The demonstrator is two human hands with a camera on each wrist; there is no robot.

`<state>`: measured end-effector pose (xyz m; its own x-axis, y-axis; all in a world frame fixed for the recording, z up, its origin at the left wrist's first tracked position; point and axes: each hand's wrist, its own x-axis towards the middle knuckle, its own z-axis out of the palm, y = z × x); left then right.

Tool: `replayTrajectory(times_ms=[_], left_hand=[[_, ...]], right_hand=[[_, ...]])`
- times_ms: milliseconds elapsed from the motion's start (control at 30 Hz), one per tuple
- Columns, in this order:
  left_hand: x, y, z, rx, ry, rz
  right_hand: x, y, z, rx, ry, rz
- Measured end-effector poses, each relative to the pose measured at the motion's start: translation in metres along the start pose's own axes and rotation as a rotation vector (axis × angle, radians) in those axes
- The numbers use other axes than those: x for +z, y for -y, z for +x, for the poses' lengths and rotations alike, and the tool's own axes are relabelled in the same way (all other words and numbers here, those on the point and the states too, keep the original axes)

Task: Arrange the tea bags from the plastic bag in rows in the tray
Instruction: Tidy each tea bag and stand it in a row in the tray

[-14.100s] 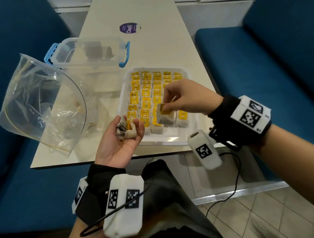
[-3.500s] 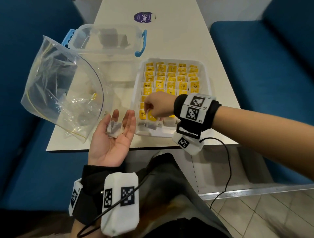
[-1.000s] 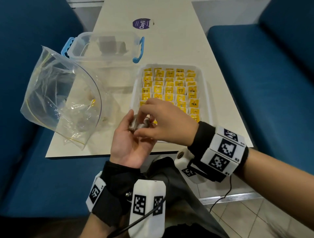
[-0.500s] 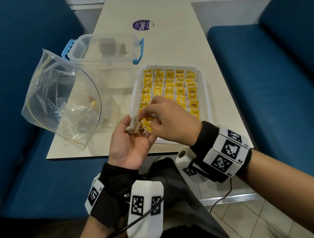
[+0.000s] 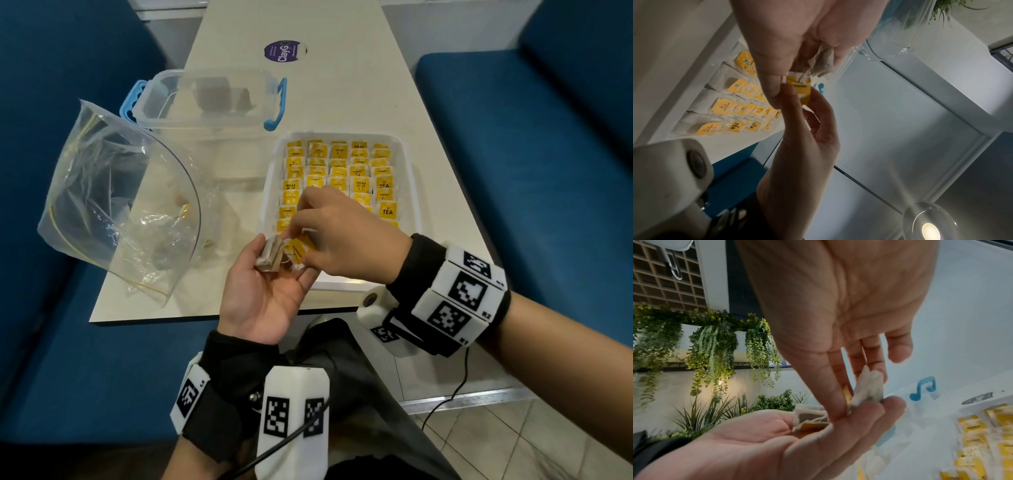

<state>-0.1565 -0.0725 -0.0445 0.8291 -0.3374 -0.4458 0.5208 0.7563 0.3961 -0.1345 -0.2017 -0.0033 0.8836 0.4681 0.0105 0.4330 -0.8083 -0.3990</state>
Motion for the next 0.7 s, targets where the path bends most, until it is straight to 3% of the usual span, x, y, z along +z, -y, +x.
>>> replayTrajectory(times_ms=[267,433,700], left_hand=[[-0.004,-0.003,0.002,-0.021,0.037,-0.056],[-0.002,-0.003,0.001,-0.037,0.021,-0.052],[-0.005,-0.005,0.001,-0.089,0.013,-0.026]], right_hand=[[-0.006,-0.005,0.003,-0.025,0.009,0.066],[-0.009,-0.005,0.002,0.043,-0.036,0.335],[-0.021,-0.009,0.008,0.055,0.200,0.305]])
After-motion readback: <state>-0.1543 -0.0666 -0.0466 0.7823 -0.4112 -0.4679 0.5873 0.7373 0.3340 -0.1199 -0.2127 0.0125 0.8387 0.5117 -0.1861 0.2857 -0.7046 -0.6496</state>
